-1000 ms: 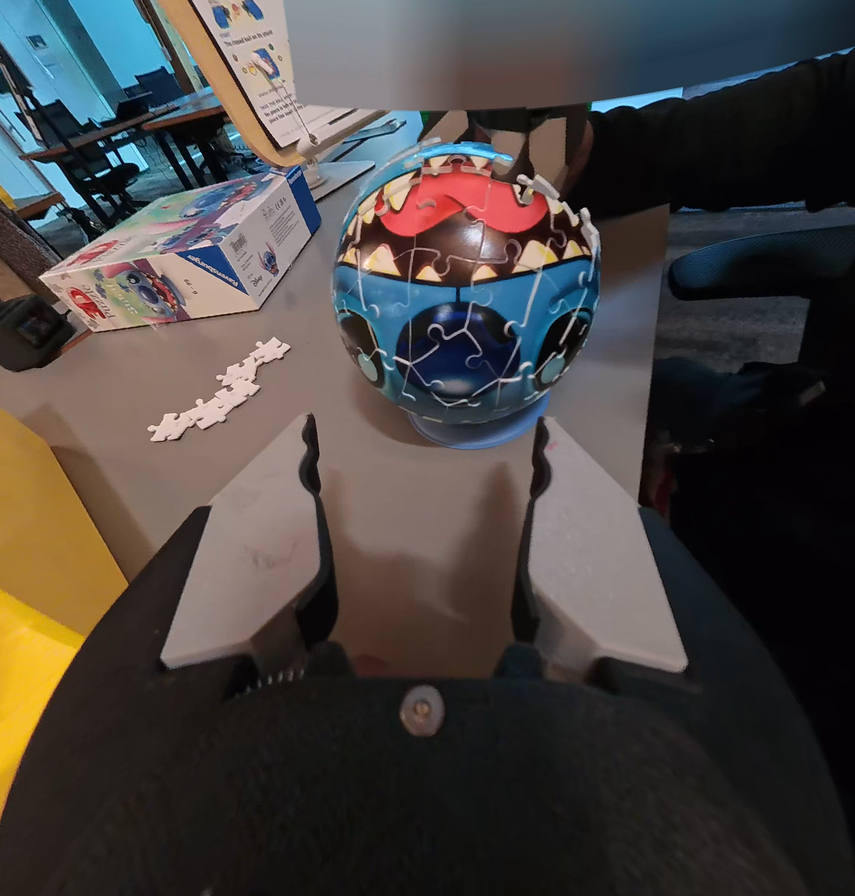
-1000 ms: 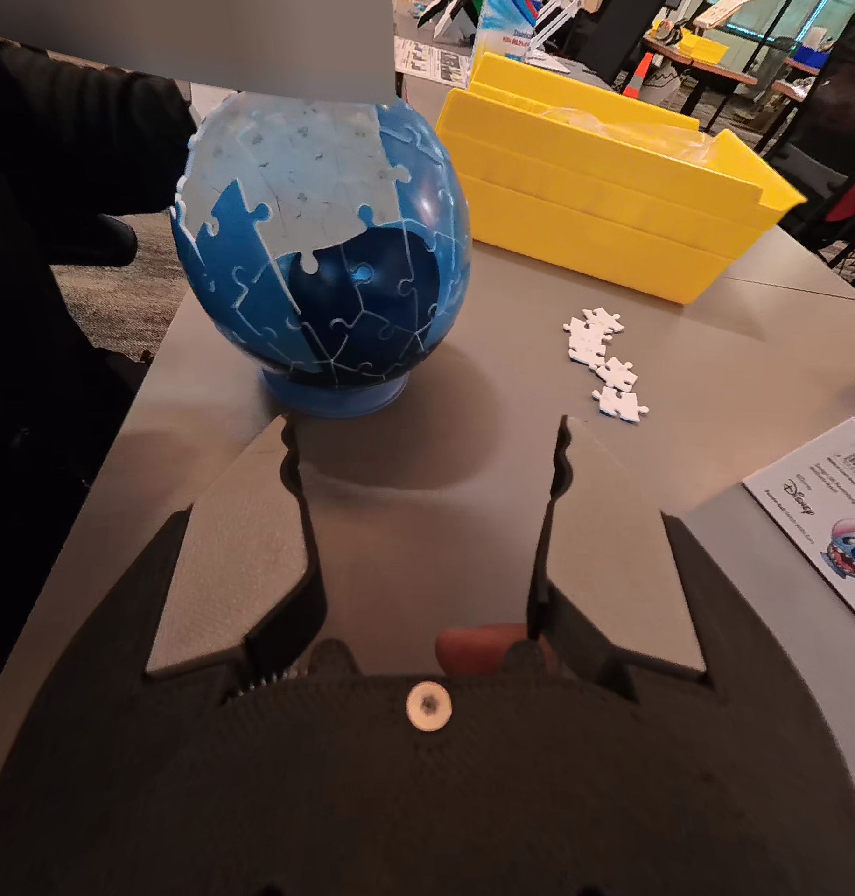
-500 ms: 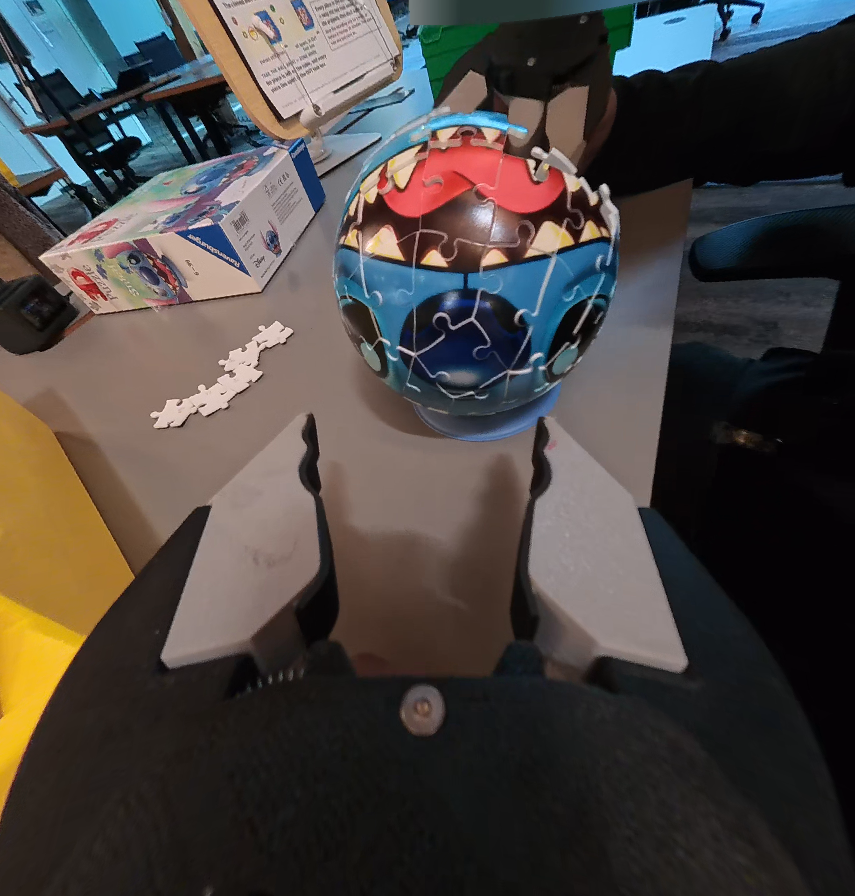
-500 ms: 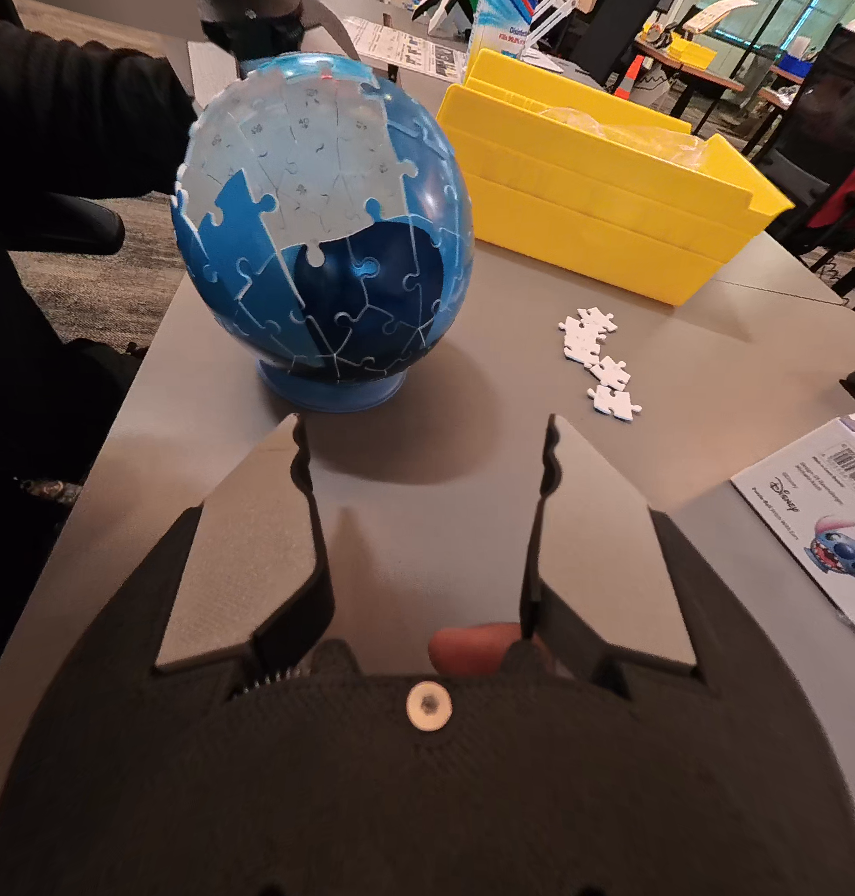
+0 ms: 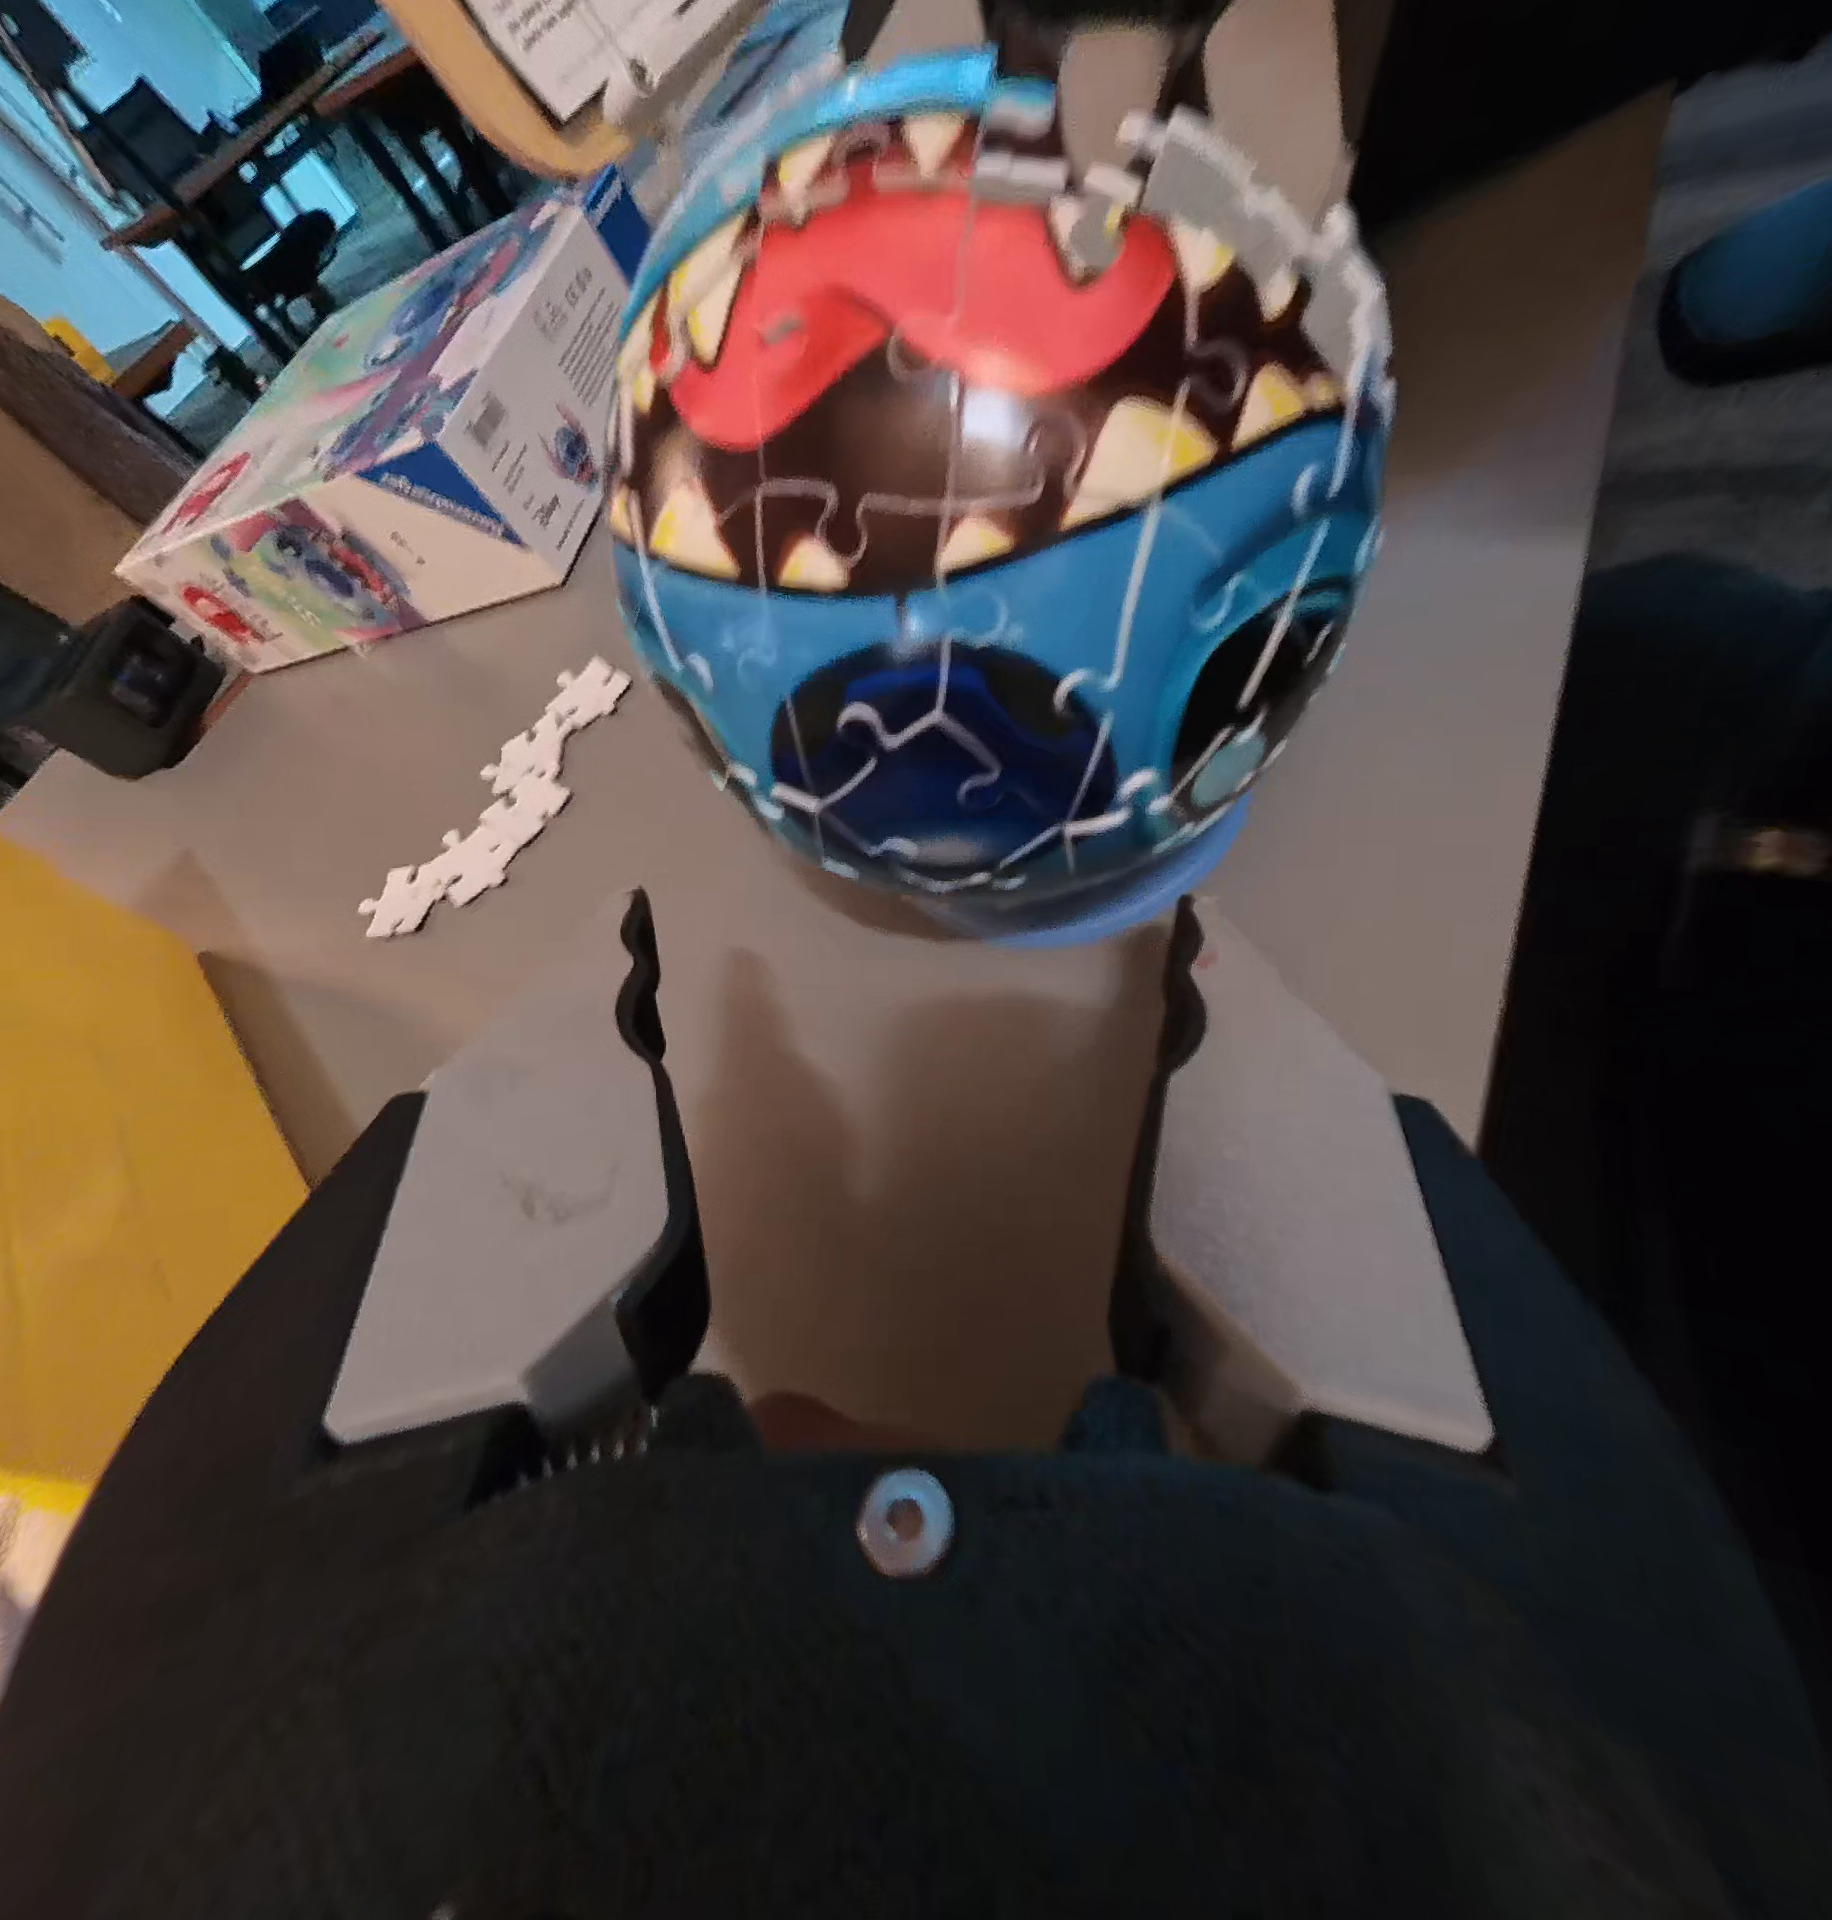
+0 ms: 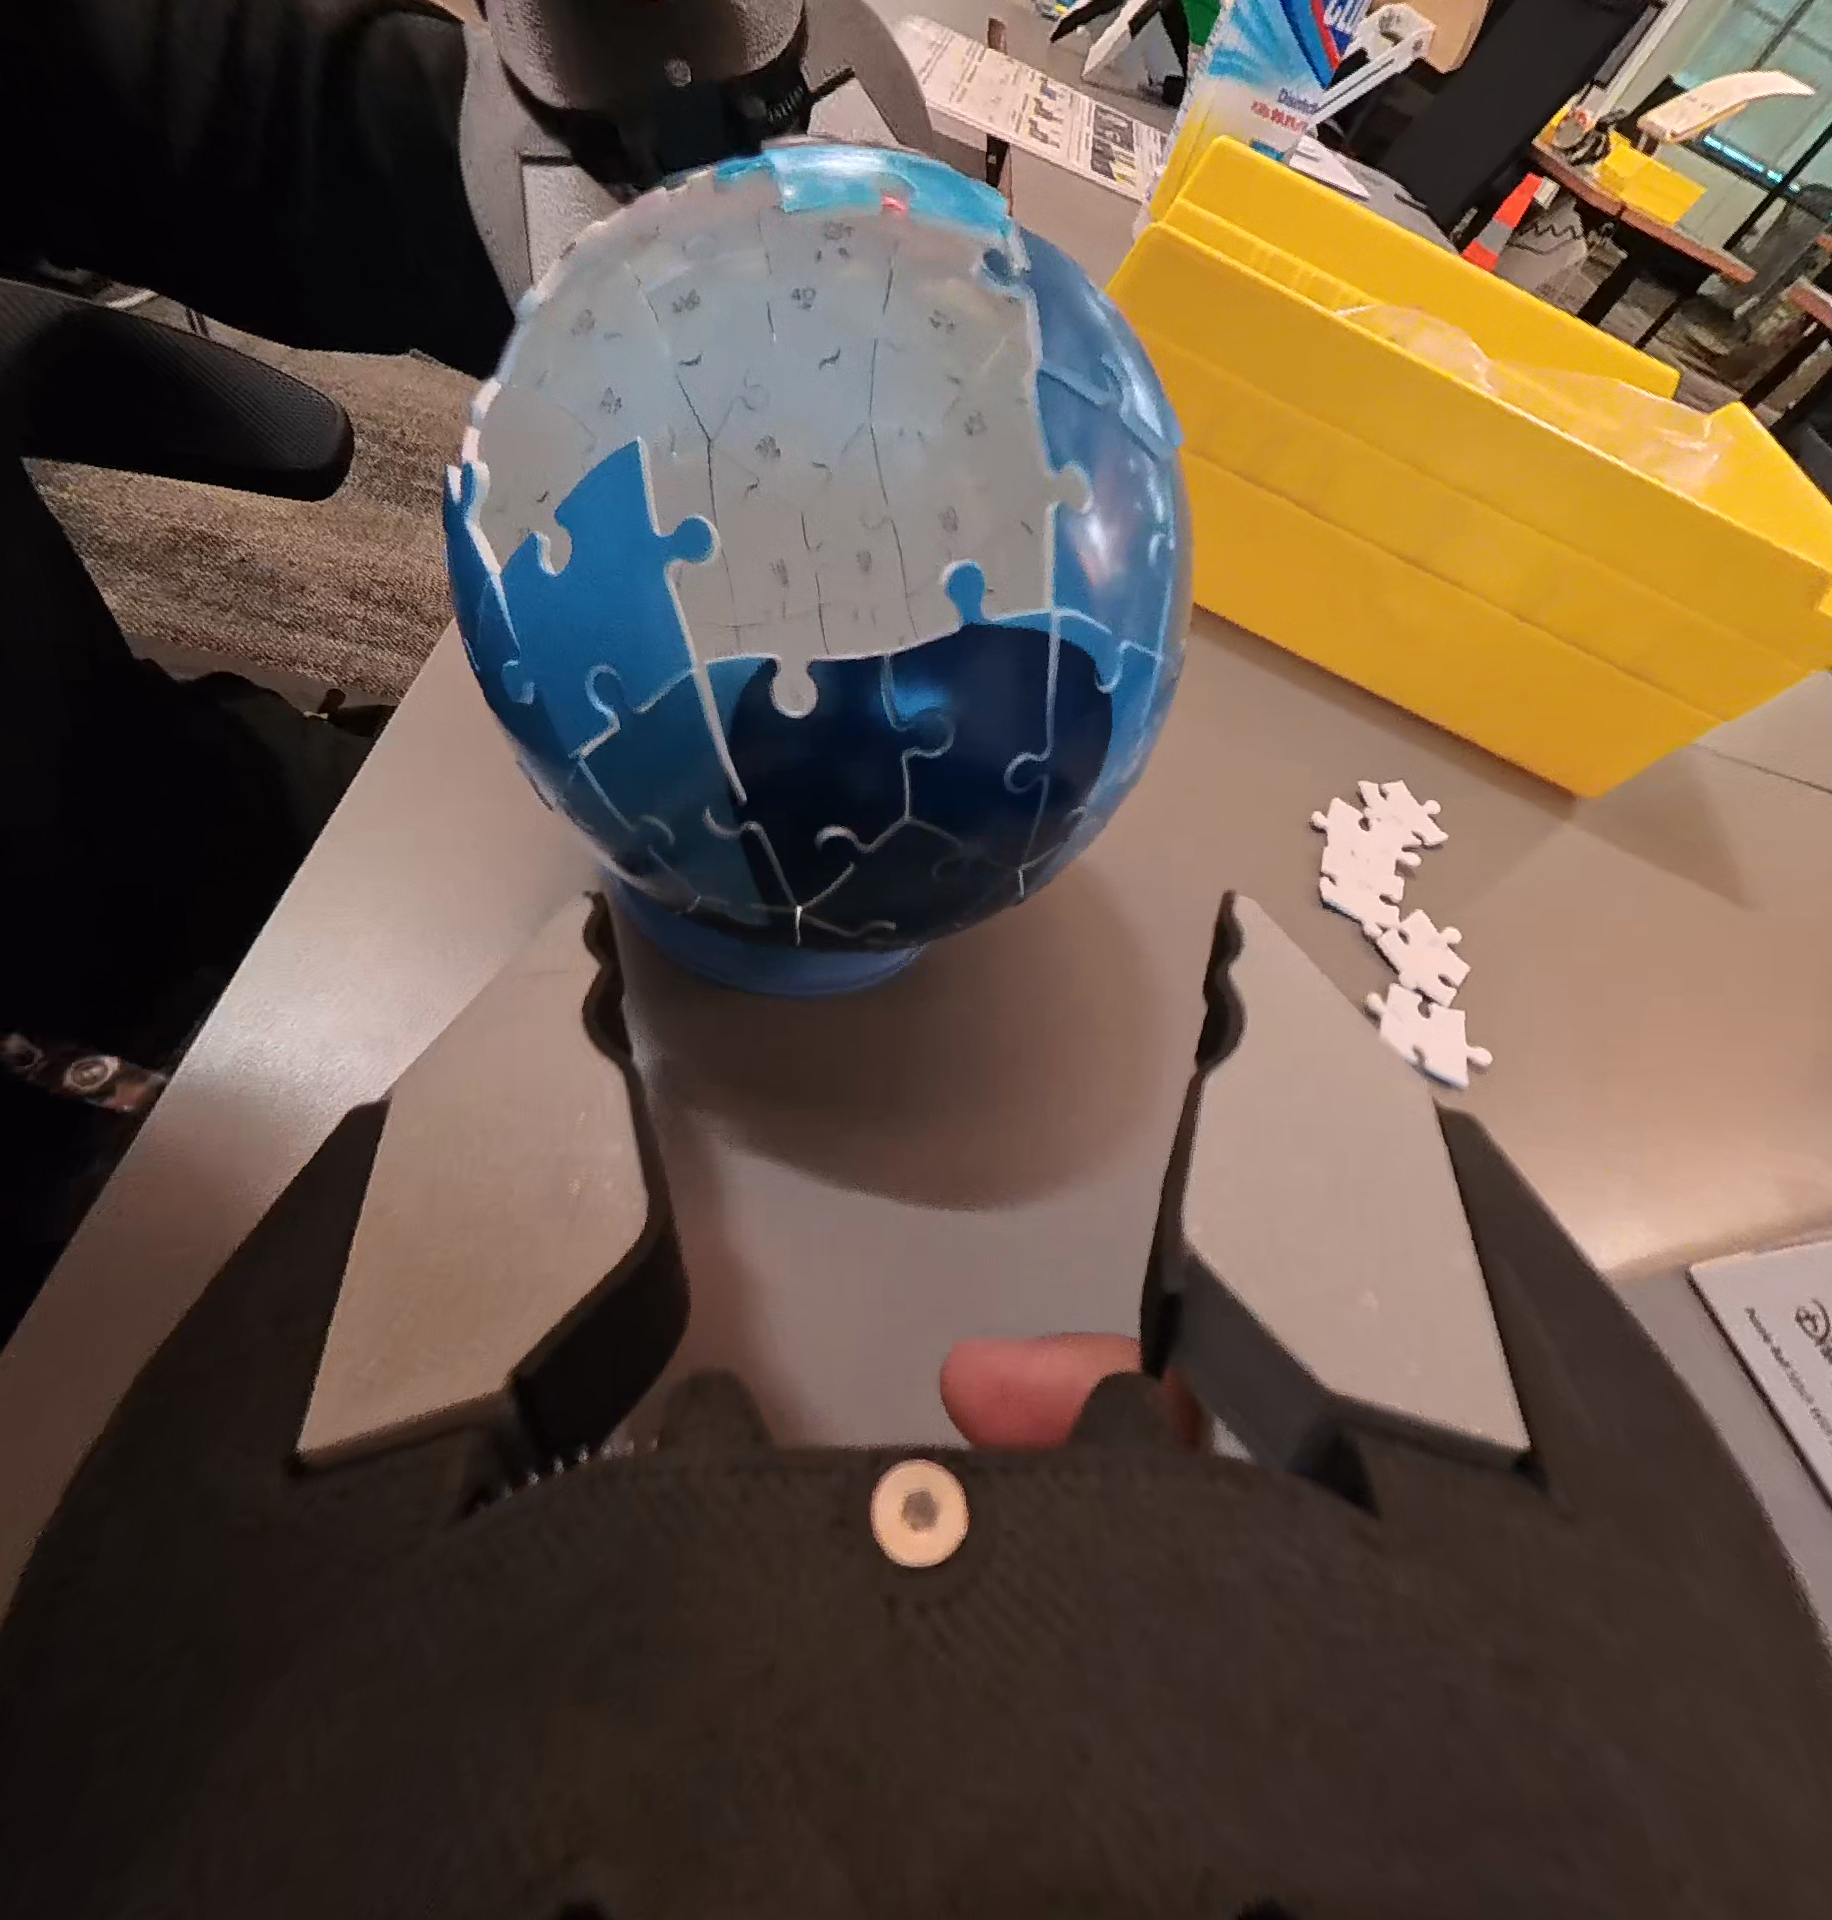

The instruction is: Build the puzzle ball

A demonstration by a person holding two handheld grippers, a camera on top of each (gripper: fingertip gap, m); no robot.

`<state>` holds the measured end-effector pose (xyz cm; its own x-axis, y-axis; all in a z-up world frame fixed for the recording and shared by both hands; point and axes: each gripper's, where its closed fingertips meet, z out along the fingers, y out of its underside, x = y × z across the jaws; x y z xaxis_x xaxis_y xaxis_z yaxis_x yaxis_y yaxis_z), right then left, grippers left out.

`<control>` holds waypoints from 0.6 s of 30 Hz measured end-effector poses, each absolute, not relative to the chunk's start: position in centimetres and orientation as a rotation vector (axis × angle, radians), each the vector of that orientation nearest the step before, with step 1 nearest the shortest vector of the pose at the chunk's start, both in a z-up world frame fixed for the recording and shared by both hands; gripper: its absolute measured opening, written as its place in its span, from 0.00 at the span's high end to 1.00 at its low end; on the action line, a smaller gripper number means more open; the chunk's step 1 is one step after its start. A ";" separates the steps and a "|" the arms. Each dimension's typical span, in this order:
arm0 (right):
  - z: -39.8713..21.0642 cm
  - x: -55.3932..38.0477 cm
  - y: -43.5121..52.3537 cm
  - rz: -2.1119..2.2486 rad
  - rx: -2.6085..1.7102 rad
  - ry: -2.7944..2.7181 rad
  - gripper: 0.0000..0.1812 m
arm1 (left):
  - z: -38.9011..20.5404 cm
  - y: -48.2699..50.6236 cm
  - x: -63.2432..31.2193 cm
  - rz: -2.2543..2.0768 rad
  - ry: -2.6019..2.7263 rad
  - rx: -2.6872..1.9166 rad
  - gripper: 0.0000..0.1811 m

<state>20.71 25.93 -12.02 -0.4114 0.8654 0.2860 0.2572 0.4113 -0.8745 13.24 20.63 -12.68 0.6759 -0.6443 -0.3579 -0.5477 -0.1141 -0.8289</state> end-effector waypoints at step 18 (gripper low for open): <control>-11.9 20.1 24.0 1.018 -0.975 -1.900 0.44 | -12.5 21.0 15.5 -0.383 0.970 -1.803 0.47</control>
<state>20.05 24.03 -11.95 -0.4227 0.8686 0.2584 0.2661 0.3916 -0.8808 15.52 20.98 -12.47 0.6268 -0.7608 -0.1685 -0.4401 -0.1672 -0.8823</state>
